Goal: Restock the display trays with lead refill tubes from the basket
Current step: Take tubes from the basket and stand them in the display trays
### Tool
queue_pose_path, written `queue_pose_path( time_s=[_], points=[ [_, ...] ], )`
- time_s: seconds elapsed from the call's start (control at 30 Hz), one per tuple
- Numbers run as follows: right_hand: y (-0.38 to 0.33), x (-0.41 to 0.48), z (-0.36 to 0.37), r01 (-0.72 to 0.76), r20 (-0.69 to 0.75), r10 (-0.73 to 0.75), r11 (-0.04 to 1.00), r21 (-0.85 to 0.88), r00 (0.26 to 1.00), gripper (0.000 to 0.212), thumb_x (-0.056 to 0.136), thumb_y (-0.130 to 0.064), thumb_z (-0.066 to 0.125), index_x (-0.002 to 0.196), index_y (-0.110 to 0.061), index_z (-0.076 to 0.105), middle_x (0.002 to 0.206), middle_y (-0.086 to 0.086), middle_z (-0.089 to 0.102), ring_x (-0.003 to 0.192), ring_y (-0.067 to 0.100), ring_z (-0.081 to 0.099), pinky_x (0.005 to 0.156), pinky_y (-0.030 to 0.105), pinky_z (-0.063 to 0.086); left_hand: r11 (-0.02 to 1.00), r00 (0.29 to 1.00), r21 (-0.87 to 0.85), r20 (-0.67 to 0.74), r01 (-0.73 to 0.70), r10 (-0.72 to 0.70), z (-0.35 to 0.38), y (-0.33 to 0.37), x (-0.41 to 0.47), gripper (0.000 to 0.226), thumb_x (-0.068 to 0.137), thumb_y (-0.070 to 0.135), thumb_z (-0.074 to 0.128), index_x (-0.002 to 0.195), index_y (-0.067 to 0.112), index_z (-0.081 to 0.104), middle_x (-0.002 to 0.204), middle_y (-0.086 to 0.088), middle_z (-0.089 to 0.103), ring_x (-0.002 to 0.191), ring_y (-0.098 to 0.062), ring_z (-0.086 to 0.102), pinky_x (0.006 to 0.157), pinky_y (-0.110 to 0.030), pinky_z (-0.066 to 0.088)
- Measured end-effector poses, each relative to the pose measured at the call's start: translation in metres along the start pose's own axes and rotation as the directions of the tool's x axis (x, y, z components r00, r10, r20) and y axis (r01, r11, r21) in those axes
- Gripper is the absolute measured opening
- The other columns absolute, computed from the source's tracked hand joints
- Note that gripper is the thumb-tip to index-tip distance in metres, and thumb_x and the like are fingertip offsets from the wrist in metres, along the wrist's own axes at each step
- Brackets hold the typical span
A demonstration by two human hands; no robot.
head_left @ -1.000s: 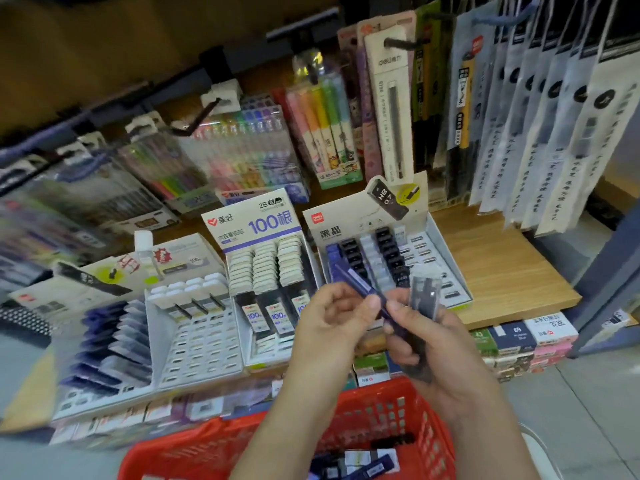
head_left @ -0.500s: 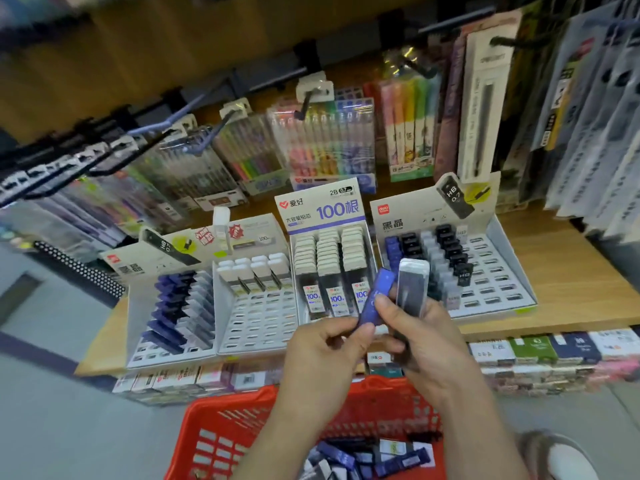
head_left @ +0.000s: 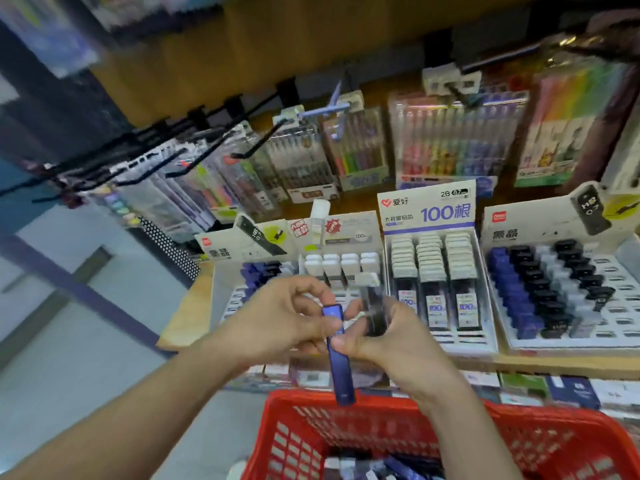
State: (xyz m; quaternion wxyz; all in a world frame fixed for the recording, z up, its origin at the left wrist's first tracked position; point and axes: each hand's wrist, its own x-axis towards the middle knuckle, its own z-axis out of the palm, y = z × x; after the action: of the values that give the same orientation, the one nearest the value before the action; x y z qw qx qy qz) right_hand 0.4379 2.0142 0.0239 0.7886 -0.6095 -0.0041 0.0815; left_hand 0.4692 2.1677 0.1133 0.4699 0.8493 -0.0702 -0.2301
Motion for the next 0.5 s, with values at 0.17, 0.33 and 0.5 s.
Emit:
queue_pose_path(
  time_s=[0.17, 0.33, 0.5],
  points=[
    [0.014, 0.020, 0.044, -0.149, 0.046, 0.149, 0.989, -0.006, 0.988, 0.019, 0.096, -0.011, 0.059, 0.115, -0.017, 0.059, 0.071, -0.012, 0.062, 0.053, -0.003, 0.057, 0.049, 0.011, 0.041, 0.997, 0.965, -0.010, -0.252, -0.074, 0.069, -0.076, -0.019, -0.005, 0.018, 0.082, -0.008, 0.065, 0.095, 0.005, 0.068, 0.060, -0.001, 0.068, 0.050, -0.010, 0.062, 0.053, -0.018, 0.052],
    [0.026, 0.024, 0.047, -0.212, -0.027, 0.211, 0.977, -0.018, 0.977, 0.026, 0.102, -0.015, 0.047, 0.124, -0.023, 0.060, 0.080, -0.004, 0.072, 0.080, 0.014, 0.068, 0.083, 0.035, 0.058, 0.966, 0.768, 0.184, -0.587, -0.183, 0.257, -0.150, -0.050, 0.004, 0.023, 0.087, -0.011, 0.056, 0.085, 0.010, 0.065, 0.056, 0.008, 0.065, 0.047, 0.001, 0.058, 0.053, -0.008, 0.048],
    [0.019, 0.025, 0.061, -0.250, -0.092, 0.246, 0.967, -0.040, 0.965, 0.024, 0.103, -0.017, 0.045, 0.118, -0.033, 0.055, 0.098, 0.012, 0.064, 0.061, 0.017, 0.066, 0.056, 0.029, 0.057, 0.924, 0.769, 0.378, -0.575, -0.053, 0.280, -0.156, -0.108, 0.037, 0.026, 0.081, -0.007, 0.066, 0.086, 0.018, 0.063, 0.066, 0.011, 0.060, 0.058, -0.004, 0.056, 0.064, -0.016, 0.049]
  ],
)
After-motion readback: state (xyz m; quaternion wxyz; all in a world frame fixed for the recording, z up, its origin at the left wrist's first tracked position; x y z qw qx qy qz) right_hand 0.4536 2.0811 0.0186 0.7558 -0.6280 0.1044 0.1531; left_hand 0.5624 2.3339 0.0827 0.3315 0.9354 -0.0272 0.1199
